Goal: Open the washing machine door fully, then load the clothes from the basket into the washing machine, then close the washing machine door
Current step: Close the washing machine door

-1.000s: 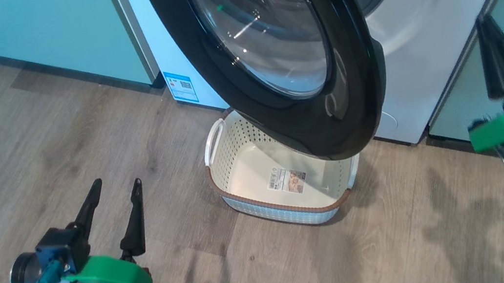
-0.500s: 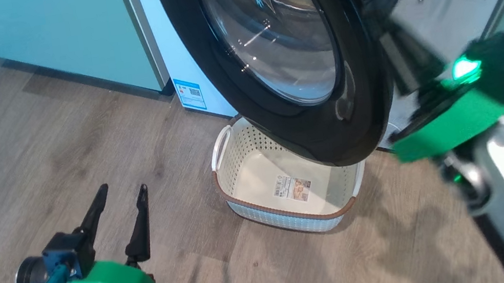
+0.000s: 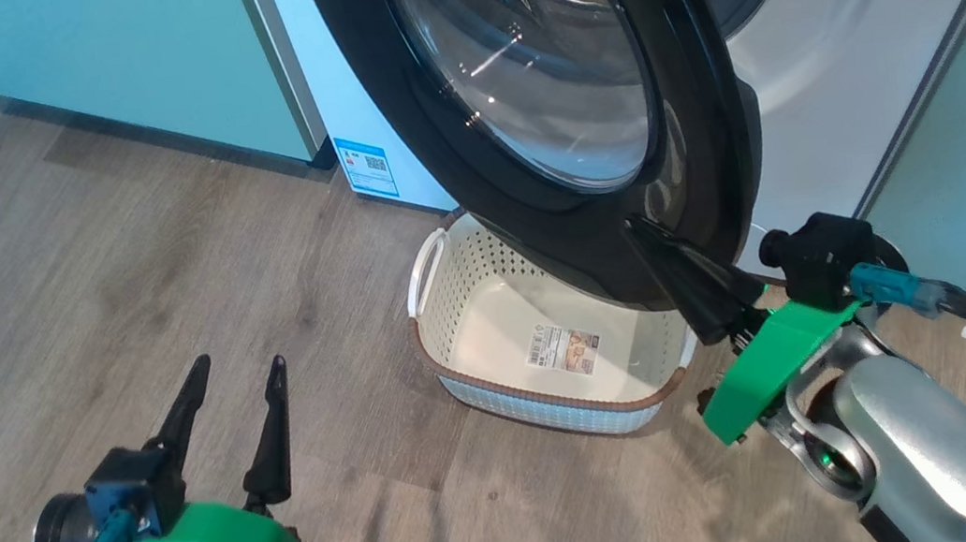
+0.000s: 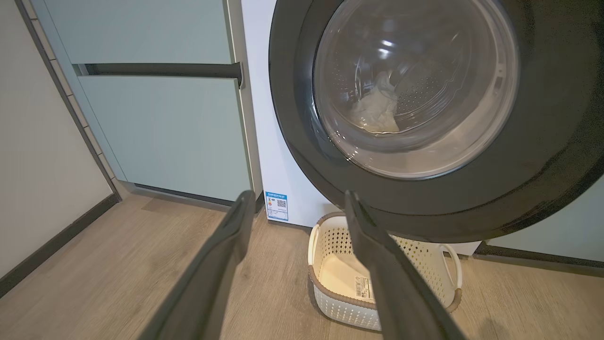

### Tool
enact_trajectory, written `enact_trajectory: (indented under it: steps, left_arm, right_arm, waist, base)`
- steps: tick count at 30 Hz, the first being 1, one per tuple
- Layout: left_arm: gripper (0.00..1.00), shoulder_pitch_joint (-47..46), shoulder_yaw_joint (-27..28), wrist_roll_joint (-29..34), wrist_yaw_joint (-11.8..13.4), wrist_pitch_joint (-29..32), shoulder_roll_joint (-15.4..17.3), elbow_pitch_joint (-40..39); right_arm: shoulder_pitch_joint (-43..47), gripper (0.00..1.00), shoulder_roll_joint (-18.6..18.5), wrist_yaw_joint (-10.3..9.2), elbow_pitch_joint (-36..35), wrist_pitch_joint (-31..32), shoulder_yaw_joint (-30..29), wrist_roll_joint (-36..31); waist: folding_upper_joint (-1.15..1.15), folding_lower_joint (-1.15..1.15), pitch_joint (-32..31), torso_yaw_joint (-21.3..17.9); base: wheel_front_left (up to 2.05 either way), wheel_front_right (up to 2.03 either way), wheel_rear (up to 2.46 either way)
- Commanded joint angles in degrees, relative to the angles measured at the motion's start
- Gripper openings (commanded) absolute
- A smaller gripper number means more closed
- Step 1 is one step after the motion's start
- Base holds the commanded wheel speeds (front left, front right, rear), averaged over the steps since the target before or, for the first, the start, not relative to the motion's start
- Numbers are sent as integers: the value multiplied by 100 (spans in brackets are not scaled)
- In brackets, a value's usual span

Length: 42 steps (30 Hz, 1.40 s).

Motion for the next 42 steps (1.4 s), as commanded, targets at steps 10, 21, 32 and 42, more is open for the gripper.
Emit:
enact_trajectory:
  steps: [10,21,32,42]
  left_arm:
    - [100,-292,235,-70,10,-47,128,-151]
    - [100,-313,227,-61,22,-66,113,-125]
    - [100,-334,238,-40,18,-81,112,-124]
    - [100,-382,184,54,19,-88,93,-124]
  right_arm:
    - [-493,0,70,-16,513,-315,-93,141]
    - [-701,0,43,-16,803,-432,-220,162]
    - [-788,0,13,-16,929,-495,-369,146]
    - [-879,0,-96,-16,1067,-532,-684,122]
  waist:
    - [0,0,25,-30]
    - [0,0,47,-21]
    - [0,0,81,-27]
    - [0,0,137,-6]
  base:
    - [0,0,0]
    - [0,0,0]
    - [0,0,0]
    - [0,0,0]
